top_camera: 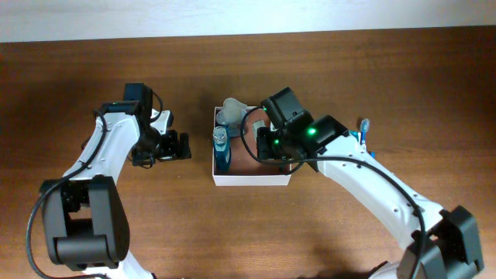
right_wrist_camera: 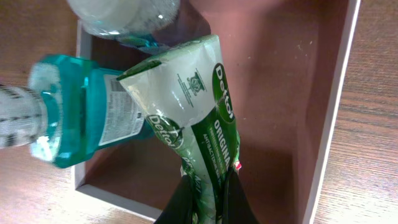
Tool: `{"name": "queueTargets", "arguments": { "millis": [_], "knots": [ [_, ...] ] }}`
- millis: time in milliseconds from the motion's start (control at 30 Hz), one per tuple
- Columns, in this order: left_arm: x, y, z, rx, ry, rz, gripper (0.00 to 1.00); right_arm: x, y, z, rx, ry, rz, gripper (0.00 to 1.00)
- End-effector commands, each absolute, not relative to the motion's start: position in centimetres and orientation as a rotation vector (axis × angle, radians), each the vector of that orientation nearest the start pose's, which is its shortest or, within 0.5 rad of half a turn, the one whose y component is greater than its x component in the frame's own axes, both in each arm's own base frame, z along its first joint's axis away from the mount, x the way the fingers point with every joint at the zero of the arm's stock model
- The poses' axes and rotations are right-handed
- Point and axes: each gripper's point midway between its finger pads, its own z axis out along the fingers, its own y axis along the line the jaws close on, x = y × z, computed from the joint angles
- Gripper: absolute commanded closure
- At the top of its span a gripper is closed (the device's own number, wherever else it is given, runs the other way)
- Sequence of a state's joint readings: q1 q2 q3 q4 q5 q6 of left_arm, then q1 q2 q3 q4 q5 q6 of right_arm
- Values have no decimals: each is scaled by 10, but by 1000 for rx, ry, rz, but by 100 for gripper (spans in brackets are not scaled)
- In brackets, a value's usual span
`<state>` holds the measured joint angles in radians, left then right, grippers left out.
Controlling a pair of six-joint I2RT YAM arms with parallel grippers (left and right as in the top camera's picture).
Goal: Pack container
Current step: 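Carry the soap bar left over the box and lower it in, then release the soap bar in the box's front-right corner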
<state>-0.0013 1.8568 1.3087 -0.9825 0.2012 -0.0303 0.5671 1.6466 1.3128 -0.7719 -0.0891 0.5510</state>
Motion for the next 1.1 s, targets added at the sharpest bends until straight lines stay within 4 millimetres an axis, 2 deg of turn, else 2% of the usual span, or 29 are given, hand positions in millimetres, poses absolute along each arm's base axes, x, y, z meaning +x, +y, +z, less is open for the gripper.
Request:
{"name": "queueTargets", "arguments": {
  "millis": [0,400,500,600,700,767,900,1067],
  "knots": [
    [344,-33,48,-49,3089,-312,1,336,239,137,-48,2747,480,96],
    [344,-33,48,-49,3089,-312,1,338,245,101,-28,2824,446,96],
    [344,-33,48,-49,3089,-312,1,338,247,98,-36,2825,448,95],
    [344,-33,48,-49,3089,-312,1,339,249,99,-38,2819,453,82],
    [344,-33,48,-49,3089,-312,1,339,249,99,-38,2819,453,63],
    [344,-33,48,-49,3089,-312,1,339,249,99,-38,2819,453,57],
    [344,-33,48,-49,3089,-312,1,340,249,104,-51,2806,459,54],
    [344,-33,48,-49,3089,-312,0,342,250,135,-119,2733,486,52]
  ]
}}
